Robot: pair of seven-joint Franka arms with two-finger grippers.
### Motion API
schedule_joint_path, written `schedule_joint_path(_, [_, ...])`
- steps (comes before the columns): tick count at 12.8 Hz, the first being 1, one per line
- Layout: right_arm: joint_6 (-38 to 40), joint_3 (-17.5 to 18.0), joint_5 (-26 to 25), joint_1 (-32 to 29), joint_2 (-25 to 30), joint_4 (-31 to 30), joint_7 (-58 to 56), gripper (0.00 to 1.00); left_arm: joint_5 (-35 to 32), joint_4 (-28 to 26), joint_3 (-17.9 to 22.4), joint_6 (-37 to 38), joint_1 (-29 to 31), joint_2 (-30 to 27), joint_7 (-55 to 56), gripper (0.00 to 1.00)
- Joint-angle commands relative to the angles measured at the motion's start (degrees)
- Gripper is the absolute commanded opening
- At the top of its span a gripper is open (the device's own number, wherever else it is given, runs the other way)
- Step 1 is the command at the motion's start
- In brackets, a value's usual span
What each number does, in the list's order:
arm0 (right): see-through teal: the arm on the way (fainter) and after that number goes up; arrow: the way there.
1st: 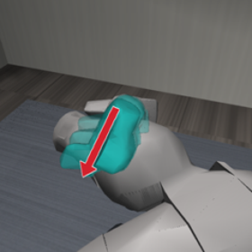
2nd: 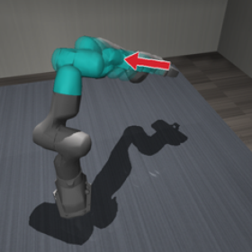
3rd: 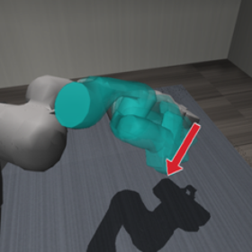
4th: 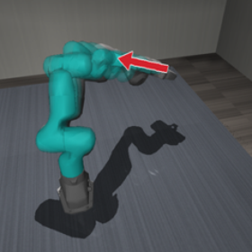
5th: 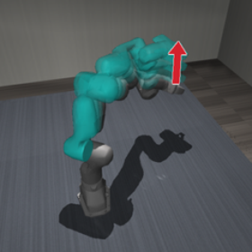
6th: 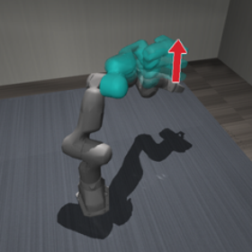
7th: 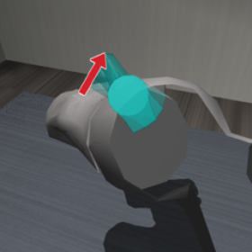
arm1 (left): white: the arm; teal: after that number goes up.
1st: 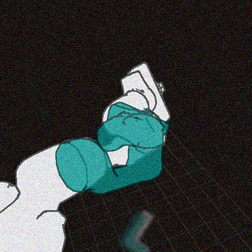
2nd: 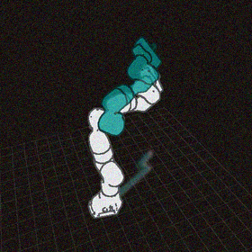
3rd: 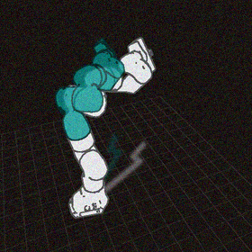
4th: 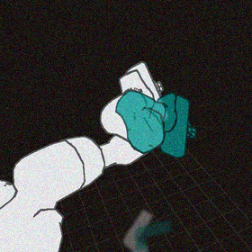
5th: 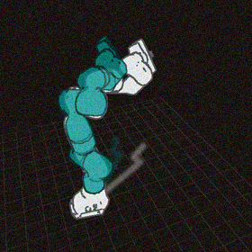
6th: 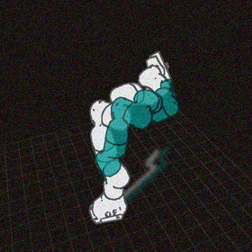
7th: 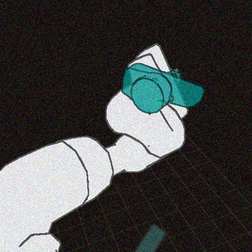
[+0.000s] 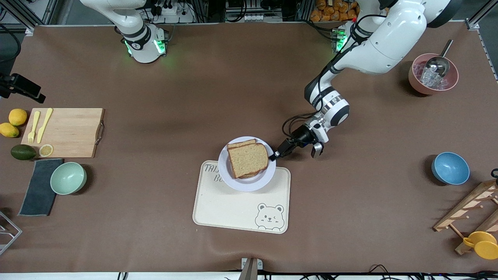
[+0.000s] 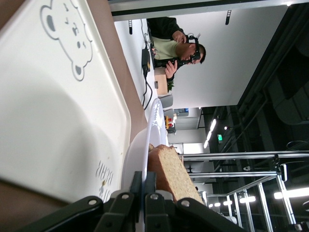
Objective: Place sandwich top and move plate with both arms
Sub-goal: 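Slide the plate onto the white bear tray with the left gripper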
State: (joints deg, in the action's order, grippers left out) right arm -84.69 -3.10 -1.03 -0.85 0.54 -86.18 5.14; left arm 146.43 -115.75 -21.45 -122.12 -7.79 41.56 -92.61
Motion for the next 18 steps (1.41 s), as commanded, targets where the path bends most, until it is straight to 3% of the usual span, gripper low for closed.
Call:
schedule_joint_path(1, [-0.30, 0.47, -0.38, -0.38, 0.08, -0.22, -0.40, 1.00, 6.41, 5.78, -0.43, -0.66, -1.35, 4.30, -3.27, 0.00])
schedule_joint_path(7, [-0.04, 0.47, -0.29, -0.29, 0.16, -0.30, -0.40, 1.00, 9.39, 13.79, -0.43, -12.61, -3.28, 7.38, -4.25, 0.00])
schedule_joint_path(15, [0.23, 0.47, -0.29, -0.02, 0.17, -0.65, -0.31, 1.00, 12.48, 22.58, -0.26, -12.79, -5.48, 14.16, -6.62, 0.00])
schedule_joint_path(16, [0.23, 0.47, -0.29, 0.06, 0.08, -0.57, -0.31, 1.00, 12.48, 22.76, 0.44, -12.79, -5.83, 14.25, -6.62, 0.23])
schedule_joint_path(17, [0.31, 0.47, -0.29, 0.06, 0.08, -0.57, -0.31, 1.00, 12.31, 22.85, 0.97, -12.79, -6.18, 14.25, -6.62, 0.70])
schedule_joint_path(18, [0.32, 0.47, -0.29, 0.06, 0.08, -0.57, -0.31, 1.00, 12.13, 22.77, 1.85, -12.79, -6.62, 14.08, -6.79, 1.00])
